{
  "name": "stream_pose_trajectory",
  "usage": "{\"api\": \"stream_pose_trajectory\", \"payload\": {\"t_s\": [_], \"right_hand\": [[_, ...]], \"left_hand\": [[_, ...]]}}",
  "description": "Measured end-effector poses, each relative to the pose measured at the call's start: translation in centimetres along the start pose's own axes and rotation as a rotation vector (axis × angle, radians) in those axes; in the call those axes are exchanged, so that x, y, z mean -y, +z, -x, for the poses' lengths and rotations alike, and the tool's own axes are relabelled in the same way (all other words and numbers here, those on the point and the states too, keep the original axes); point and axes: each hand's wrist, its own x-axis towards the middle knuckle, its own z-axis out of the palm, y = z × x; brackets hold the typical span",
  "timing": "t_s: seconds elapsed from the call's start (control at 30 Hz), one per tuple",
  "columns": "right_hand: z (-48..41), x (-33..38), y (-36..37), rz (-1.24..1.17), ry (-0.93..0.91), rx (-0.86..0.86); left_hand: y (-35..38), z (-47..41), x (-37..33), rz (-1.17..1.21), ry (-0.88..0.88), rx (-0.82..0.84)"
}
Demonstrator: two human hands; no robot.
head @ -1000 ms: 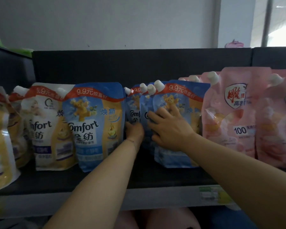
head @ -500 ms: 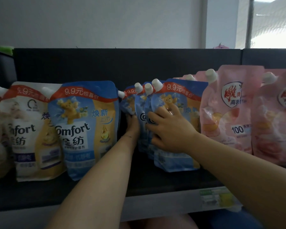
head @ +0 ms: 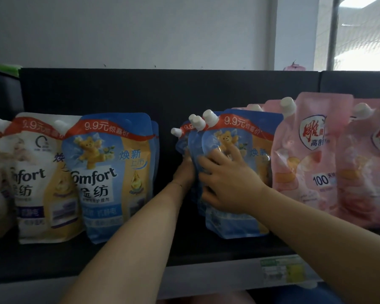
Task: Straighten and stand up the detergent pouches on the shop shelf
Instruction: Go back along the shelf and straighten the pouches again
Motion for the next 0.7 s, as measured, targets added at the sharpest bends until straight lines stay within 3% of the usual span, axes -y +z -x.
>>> {"api": "stream_pose_trajectory", "payload": {"t_s": [0.1, 0.17, 0.4, 0.7], "right_hand": [[0.2, 0.2, 0.2, 0.001, 0.000, -0.058], [0.3, 0.5, 0.2, 0.000, 0.002, -0.105], [0.3, 0.8, -0.2, -0.004, -0.008, -0.178], [0.2, 1.3, 0.4, 0.012, 0.000, -0.261]], "left_hand": [[-0.3, 0.6, 0.6, -0.191, 0.138, -0.147], [-0.8, 1.6, 0.8, -0.216, 0.235, -0.098], [-0.8, 1.5, 0.8, -0.232, 0.150, -0.124], [-0.7, 1.5, 1.4, -0.117, 0.144, -0.389]]}}
